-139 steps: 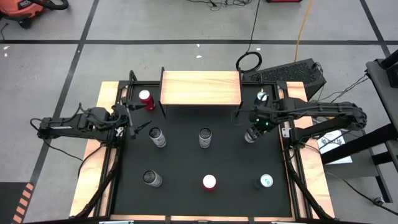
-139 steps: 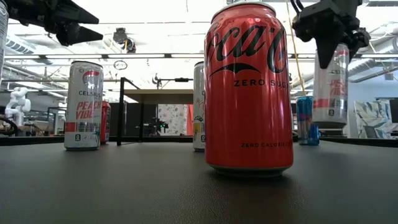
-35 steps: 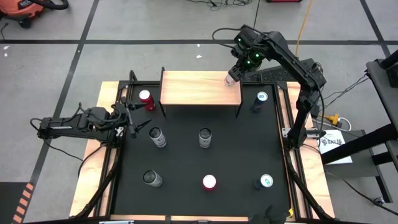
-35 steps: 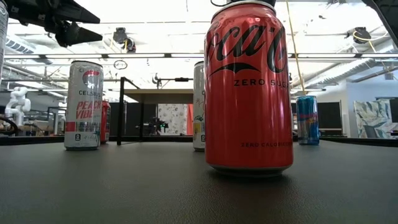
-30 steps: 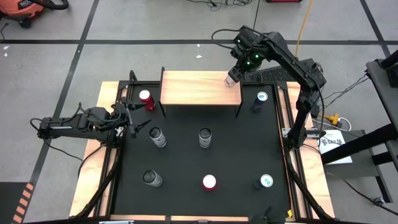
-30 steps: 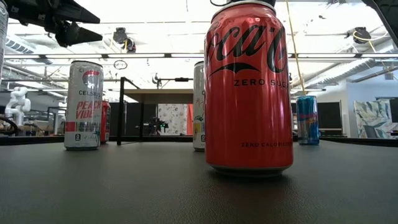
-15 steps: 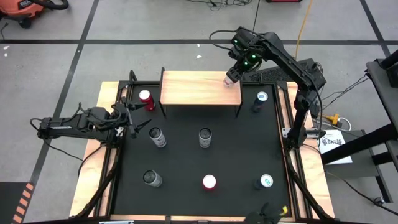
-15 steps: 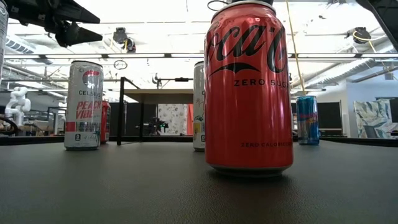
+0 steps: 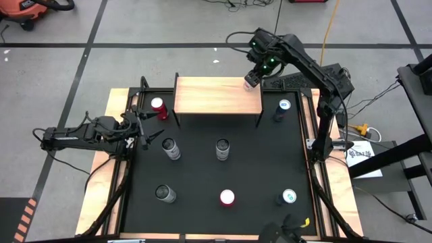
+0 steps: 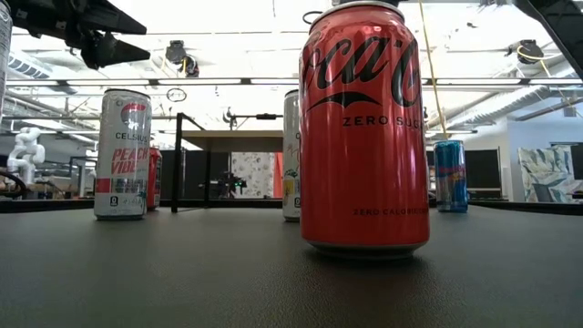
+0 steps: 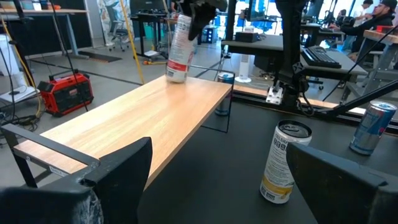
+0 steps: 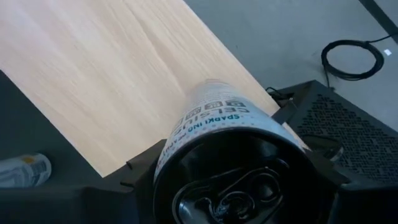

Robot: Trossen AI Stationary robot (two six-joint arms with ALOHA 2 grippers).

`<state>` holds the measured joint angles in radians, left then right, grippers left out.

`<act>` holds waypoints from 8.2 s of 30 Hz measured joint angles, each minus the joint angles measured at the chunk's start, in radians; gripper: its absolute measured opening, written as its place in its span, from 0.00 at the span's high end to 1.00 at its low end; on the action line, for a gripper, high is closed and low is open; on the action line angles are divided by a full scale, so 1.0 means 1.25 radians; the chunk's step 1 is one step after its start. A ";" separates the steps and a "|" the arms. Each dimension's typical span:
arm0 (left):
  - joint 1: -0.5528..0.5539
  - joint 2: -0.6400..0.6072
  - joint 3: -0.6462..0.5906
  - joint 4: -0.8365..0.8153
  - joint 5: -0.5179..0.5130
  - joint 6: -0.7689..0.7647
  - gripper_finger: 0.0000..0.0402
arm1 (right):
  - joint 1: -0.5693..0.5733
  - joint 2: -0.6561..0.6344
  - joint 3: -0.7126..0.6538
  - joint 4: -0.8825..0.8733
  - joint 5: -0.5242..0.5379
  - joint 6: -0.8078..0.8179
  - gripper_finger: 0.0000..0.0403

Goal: Place canned beverage on shelf
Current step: Put the right white pink soda can on the shelf

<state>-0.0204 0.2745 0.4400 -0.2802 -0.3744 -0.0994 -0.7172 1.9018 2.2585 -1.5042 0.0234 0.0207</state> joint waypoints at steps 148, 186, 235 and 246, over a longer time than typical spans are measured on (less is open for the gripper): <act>0.000 0.000 0.000 0.000 0.000 0.001 0.05 | 0.016 -0.014 0.021 0.040 -0.020 0.009 0.23; 0.000 0.000 0.000 -0.006 0.004 -0.001 0.05 | 0.040 -0.111 0.017 0.053 0.066 0.118 0.23; 0.000 0.000 0.000 -0.042 0.004 -0.041 0.05 | 0.081 -0.064 -0.047 0.099 0.151 0.184 0.31; 0.000 0.000 0.000 -0.042 0.004 -0.041 0.05 | 0.081 -0.065 -0.047 0.100 0.171 0.224 0.44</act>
<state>-0.0202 0.2746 0.4400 -0.3332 -0.3698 -0.1501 -0.6163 1.8206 2.2002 -1.3794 0.2366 0.3001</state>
